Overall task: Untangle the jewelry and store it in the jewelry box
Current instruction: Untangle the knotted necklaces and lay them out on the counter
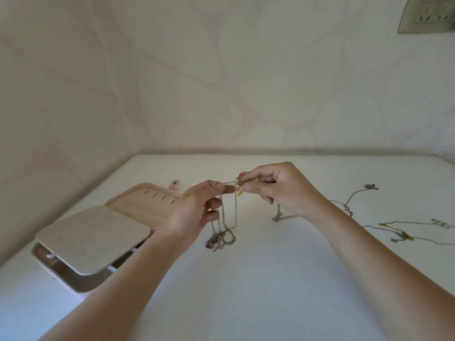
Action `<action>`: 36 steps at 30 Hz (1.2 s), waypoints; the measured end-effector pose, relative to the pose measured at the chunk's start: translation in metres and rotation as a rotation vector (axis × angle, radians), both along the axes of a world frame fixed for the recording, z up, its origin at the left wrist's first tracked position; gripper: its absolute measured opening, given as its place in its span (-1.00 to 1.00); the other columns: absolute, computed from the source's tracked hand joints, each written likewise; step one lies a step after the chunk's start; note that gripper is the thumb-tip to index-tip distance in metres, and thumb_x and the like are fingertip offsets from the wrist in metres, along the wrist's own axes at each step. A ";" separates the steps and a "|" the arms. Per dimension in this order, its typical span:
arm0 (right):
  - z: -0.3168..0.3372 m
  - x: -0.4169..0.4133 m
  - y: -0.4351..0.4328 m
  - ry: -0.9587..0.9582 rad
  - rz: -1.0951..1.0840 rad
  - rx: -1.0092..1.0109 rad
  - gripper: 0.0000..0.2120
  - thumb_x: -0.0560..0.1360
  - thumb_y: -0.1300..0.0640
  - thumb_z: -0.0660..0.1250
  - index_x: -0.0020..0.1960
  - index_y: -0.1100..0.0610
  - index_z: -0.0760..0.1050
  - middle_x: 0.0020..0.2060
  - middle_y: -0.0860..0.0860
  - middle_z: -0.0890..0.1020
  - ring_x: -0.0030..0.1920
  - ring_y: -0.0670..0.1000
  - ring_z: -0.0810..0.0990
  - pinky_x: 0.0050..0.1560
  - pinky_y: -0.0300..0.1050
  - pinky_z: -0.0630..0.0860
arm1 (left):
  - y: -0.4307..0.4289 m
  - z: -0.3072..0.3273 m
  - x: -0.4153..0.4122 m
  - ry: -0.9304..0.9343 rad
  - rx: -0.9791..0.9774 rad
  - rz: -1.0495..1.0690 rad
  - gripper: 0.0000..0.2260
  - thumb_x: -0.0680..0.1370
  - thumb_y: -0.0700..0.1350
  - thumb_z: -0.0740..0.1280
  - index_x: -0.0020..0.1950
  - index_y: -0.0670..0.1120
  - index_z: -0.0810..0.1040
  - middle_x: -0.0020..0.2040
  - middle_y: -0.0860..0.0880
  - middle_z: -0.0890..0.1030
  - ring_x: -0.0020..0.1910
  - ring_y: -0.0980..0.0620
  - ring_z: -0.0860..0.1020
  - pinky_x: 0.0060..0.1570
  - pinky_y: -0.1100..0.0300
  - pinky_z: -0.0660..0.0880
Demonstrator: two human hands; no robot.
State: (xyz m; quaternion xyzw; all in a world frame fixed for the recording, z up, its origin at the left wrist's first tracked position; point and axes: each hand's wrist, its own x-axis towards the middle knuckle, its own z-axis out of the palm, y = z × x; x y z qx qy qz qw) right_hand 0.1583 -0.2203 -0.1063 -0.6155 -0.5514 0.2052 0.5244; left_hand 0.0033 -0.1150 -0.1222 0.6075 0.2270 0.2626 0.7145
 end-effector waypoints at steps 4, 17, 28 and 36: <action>0.000 0.002 0.000 0.067 -0.034 0.054 -0.90 0.42 0.17 0.44 -0.08 0.16 0.65 -0.61 -0.06 0.41 -0.53 -0.09 0.29 -0.20 -0.23 0.36 | -0.001 0.003 -0.001 -0.099 -0.089 -0.023 -0.73 0.56 -0.27 0.14 -0.34 -0.08 0.33 -0.46 -0.01 0.42 -0.48 0.11 0.24 -0.55 0.34 0.22; 0.008 -0.007 -0.006 0.211 0.077 -0.027 -0.81 0.32 0.02 0.44 -0.15 0.11 0.66 0.02 0.47 0.50 -0.48 -0.09 0.20 -0.50 -0.35 0.10 | -0.005 0.002 -0.004 0.039 0.196 -0.051 -0.86 0.36 -0.03 0.41 -0.15 -0.05 0.67 -0.51 0.07 0.17 -0.54 0.14 0.15 -0.54 0.38 0.14; 0.003 -0.010 -0.003 0.192 0.094 -0.059 -0.89 0.24 0.08 0.51 -0.24 0.02 0.65 -0.12 0.18 0.63 -0.20 0.06 0.47 -0.41 -0.41 0.24 | 0.000 -0.002 -0.001 0.046 0.209 -0.015 -0.91 0.33 -0.06 0.37 -0.38 0.02 0.61 -0.50 0.07 0.25 -0.50 0.14 0.22 -0.49 0.38 0.22; 0.003 -0.009 -0.003 0.167 0.048 -0.010 -0.88 0.32 0.06 0.49 -0.19 0.08 0.64 -0.16 0.28 0.61 -0.35 -0.06 0.38 -0.36 -0.35 0.23 | -0.003 -0.003 0.001 0.066 0.314 -0.076 -0.84 0.41 -0.11 0.32 -0.39 0.01 0.51 -0.52 0.13 0.29 -0.52 0.16 0.20 -0.51 0.41 0.18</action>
